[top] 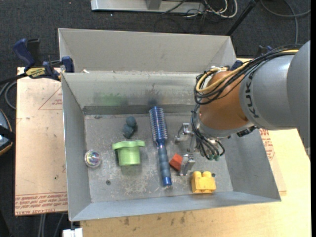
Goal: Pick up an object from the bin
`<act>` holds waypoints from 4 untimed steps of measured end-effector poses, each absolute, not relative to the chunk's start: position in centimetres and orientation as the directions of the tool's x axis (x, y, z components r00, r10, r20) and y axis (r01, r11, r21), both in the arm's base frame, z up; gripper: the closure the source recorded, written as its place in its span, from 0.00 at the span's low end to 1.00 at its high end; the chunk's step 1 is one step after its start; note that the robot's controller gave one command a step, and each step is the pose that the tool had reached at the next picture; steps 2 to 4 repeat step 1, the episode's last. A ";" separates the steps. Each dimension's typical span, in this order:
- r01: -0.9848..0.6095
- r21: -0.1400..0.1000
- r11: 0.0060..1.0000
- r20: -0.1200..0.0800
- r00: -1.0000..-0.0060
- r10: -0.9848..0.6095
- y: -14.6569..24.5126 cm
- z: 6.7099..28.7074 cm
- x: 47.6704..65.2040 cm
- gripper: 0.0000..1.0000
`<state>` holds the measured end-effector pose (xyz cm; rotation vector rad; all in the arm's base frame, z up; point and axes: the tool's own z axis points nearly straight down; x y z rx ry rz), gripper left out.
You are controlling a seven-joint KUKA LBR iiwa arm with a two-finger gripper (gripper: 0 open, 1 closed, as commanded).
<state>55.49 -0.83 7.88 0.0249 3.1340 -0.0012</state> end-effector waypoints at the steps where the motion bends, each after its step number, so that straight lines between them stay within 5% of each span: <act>1: 0.014 0.000 1.000 -0.009 -1.000 0.014 -0.7 8.1 55.6 1.00; 4: 0.014 0.000 1.000 -0.009 -1.000 0.014 -0.7 8.1 55.6 1.00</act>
Offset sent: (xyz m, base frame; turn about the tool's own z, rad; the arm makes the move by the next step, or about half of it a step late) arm 0.0000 0.0000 0.0000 0.0000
